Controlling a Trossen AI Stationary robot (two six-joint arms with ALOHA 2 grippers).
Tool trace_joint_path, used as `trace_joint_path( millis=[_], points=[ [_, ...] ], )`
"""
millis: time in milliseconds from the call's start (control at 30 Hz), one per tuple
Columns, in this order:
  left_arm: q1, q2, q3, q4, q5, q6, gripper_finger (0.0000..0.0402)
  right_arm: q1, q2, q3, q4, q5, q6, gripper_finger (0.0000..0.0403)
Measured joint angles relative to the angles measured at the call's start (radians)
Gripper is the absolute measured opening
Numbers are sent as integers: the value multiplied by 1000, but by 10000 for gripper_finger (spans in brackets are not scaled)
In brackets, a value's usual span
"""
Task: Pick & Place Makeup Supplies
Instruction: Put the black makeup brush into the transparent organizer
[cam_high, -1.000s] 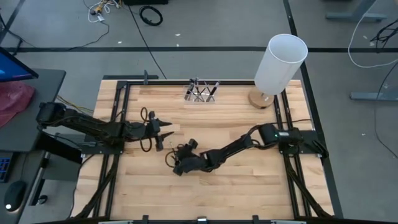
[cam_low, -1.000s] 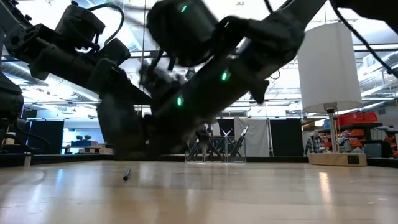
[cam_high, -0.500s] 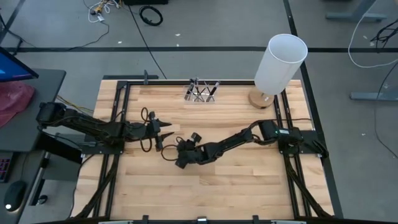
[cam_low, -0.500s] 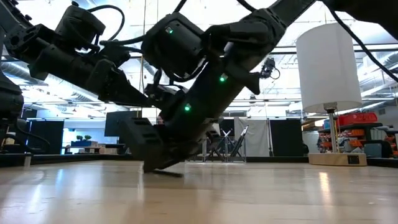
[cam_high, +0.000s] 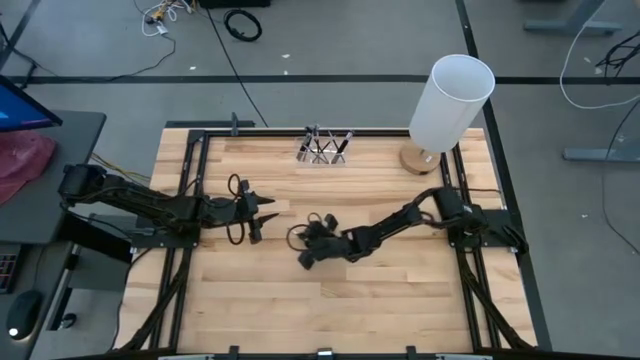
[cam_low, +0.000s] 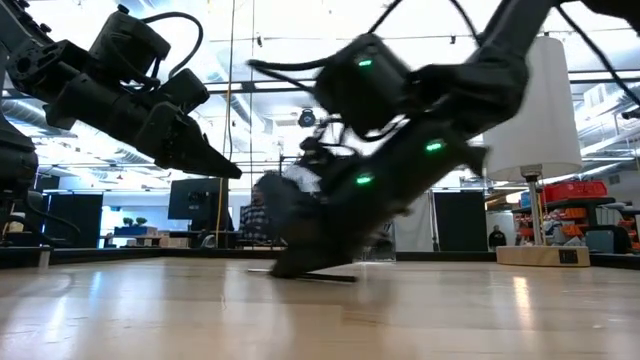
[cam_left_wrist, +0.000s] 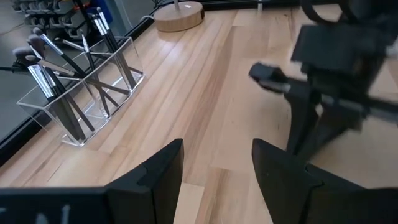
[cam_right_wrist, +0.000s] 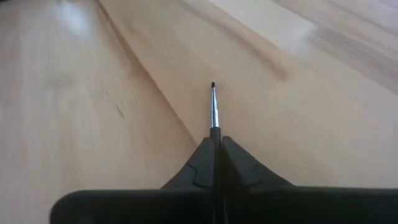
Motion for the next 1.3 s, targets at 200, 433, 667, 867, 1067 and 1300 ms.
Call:
trace_joint_path(
  millis=[200,433,667,867,1067,1300],
  points=[
    [0,0,0,0,5,1,195,2,-152,-242,153,-16,-43,5],
    [0,0,0,27,70,23,195,16,-335,-478,384,82,-46,3],
    [0,3,0,149,224,64,195,45,-375,-602,939,105,-213,2],
    [0,3,0,284,309,87,195,45,-375,-544,1145,10,-408,2],
    [0,77,1,519,430,101,195,44,-375,-402,1095,-97,-550,2],
    [-2,279,0,913,522,70,195,38,-375,-285,970,-168,-635,5]
  ],
)
